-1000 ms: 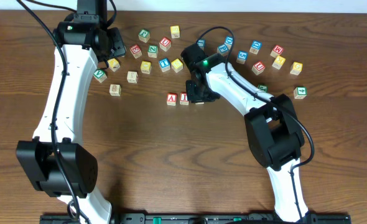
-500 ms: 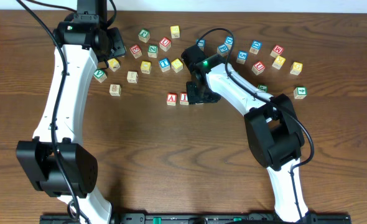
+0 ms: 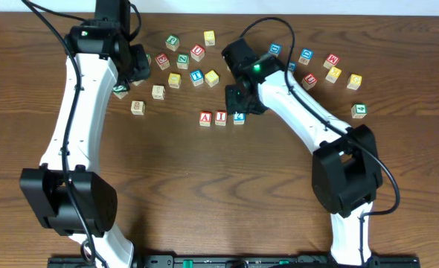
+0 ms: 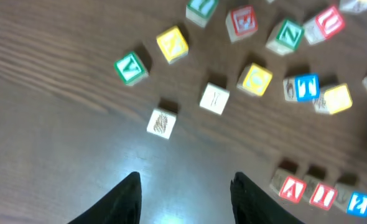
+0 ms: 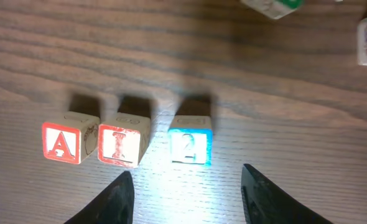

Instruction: Spell out AI2

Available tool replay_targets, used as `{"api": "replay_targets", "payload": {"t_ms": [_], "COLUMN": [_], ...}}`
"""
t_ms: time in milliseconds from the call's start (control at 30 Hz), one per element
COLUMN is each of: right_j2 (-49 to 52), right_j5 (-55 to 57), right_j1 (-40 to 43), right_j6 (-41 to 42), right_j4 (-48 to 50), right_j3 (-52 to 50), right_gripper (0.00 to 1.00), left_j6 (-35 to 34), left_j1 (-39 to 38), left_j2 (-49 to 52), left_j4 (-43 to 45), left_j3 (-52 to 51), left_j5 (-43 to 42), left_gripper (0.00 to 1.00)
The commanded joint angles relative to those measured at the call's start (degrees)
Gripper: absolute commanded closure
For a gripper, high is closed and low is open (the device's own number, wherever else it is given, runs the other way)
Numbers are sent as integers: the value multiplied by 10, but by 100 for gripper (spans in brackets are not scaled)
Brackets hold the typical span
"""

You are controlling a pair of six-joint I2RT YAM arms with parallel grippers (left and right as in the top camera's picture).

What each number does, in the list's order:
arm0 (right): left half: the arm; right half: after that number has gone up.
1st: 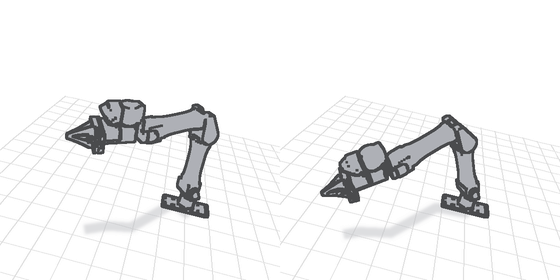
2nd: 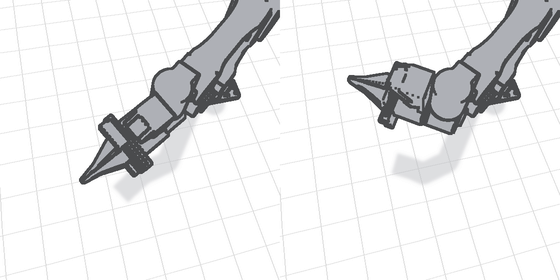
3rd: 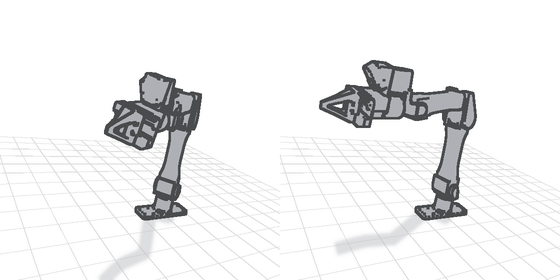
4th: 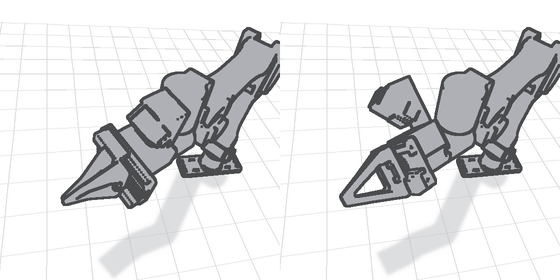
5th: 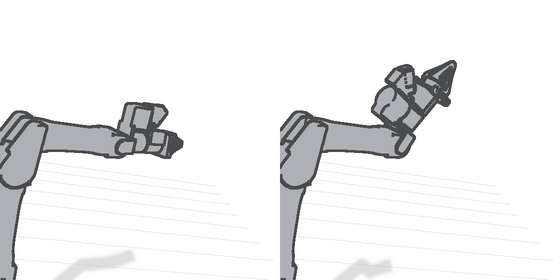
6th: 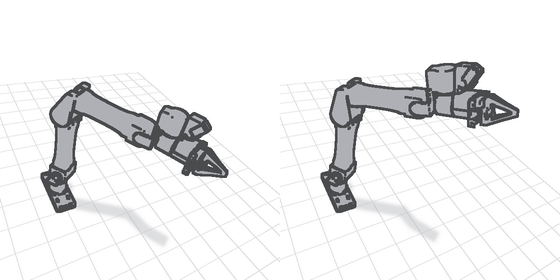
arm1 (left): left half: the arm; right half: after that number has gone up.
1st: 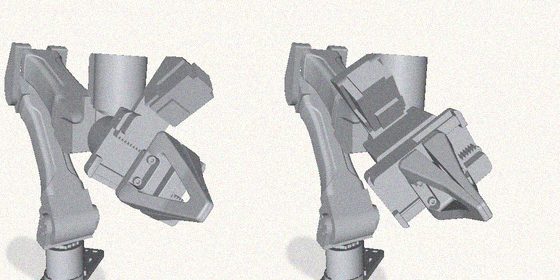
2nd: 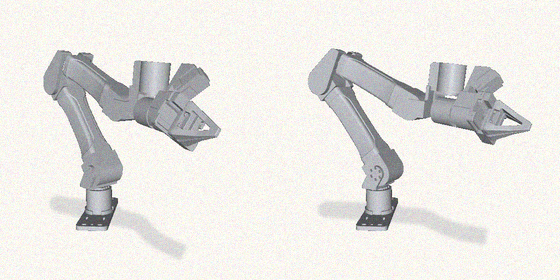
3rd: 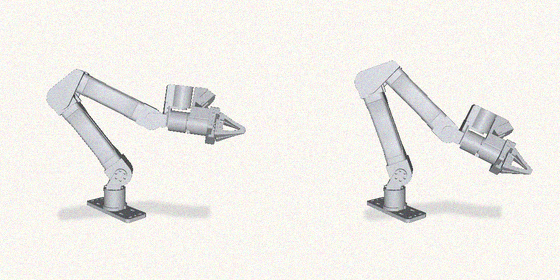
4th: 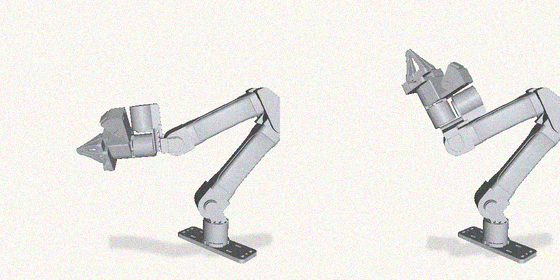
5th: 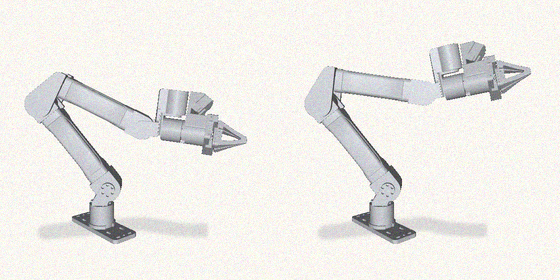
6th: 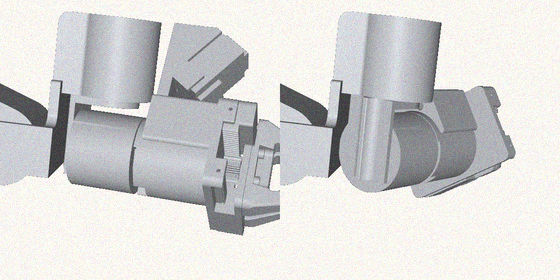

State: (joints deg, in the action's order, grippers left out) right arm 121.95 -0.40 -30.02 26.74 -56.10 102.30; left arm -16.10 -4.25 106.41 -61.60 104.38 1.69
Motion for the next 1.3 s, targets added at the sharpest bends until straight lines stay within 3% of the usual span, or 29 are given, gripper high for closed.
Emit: {"api": "replay_targets", "payload": {"t_ms": [0, 167, 267, 400, 800, 1033, 1267], "right_j2": [-2, 0, 0, 0, 0, 0, 0], "right_j5": [10, 49, 43, 43, 7, 4, 4], "right_j1": [10, 19, 27, 27, 43, 43, 43], "right_j6": [4, 33, 33, 35, 50, 50, 49], "right_j4": [-3, -9, -7, 16, 92, 97, 103], "right_j3": [6, -8, -23, -51, -131, -132, -132], "right_gripper": [52, 59, 76, 86, 99, 99, 99], "left_j6": [-13, -18, -18, -18, -33, -33, -33], "left_j1": [-17, -42, -59, -78, -100, -100, -100], "left_j2": [7, 7, 7, 7, 28, 66, 91], "left_j4": [-7, 22, 49, 75, 111, 122, 124], "left_j3": [-27, -91, -123, -146, -155, -155, -155], "left_j5": [0, 0, 0, 0, -25, -79, -82], "left_gripper": [55, 71, 80, 88, 92, 92, 92]}}
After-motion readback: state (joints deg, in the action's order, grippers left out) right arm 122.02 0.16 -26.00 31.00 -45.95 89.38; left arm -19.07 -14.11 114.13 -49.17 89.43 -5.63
